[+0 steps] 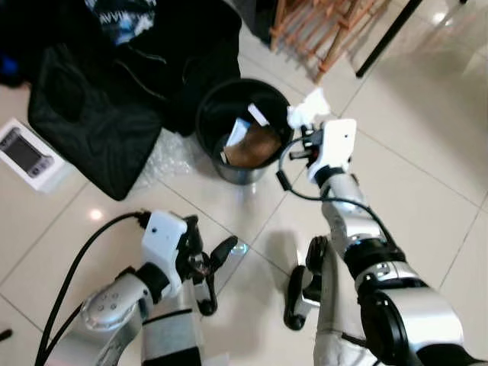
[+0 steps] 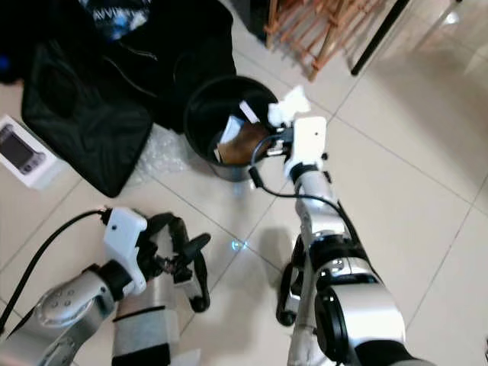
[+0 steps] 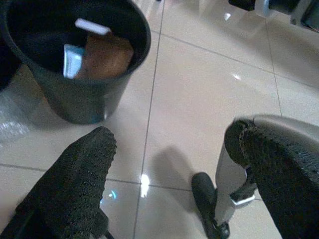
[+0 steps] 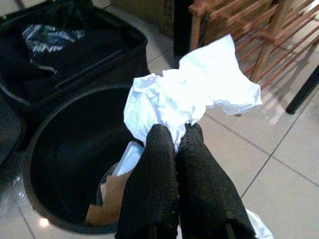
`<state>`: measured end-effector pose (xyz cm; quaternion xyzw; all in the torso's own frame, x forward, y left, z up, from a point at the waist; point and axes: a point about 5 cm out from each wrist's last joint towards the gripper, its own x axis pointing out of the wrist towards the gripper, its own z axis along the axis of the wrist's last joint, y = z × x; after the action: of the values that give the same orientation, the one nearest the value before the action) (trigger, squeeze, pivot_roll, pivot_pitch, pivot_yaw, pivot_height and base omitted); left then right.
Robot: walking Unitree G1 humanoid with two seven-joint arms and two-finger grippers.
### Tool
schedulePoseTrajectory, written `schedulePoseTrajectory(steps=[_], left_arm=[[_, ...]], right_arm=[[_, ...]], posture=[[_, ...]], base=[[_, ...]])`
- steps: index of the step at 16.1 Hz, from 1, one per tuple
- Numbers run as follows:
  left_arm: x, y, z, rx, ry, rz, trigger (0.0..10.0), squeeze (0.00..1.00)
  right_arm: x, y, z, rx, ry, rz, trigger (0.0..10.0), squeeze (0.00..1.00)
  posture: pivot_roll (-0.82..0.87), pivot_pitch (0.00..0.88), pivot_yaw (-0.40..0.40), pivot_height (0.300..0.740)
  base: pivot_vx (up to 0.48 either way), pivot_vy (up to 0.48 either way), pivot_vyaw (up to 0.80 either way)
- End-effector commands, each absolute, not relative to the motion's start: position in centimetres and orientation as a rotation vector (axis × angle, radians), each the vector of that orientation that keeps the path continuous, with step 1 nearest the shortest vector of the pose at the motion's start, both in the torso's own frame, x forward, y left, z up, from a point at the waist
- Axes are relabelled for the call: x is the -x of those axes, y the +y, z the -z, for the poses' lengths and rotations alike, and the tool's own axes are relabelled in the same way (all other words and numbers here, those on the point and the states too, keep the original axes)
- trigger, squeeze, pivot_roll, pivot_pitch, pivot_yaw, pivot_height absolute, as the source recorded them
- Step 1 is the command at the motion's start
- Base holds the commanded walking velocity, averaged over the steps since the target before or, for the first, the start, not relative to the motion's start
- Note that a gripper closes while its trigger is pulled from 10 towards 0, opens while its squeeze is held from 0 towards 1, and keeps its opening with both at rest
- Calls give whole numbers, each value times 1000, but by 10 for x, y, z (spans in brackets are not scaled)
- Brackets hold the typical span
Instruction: Picking trash to rubbish bin
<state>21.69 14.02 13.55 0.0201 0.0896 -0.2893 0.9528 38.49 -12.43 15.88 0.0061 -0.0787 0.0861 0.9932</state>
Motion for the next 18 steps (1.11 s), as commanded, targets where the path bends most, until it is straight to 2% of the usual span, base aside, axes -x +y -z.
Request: schedulePoseTrajectory(steps=[1, 11, 18], left_arm=[[-211, 138, -126, -33, 224, 608, 10000, 0], [-230, 137, -123, -75, 174, 630, 10000, 0], [-240, 142, -113, -88, 170, 575, 10000, 0]], right_arm=[[-381, -127, -148, -28, -125, -155, 10000, 0], [-381, -124, -149, -26, -122, -168, 10000, 0], [-382, -122, -151, -16, -127, -189, 10000, 0]], posture=[[248, 441, -10, 626], [244, 374, -6, 736], [216, 310, -22, 740]], base=[[0, 0, 0], [0, 0, 0], [0, 0, 0]])
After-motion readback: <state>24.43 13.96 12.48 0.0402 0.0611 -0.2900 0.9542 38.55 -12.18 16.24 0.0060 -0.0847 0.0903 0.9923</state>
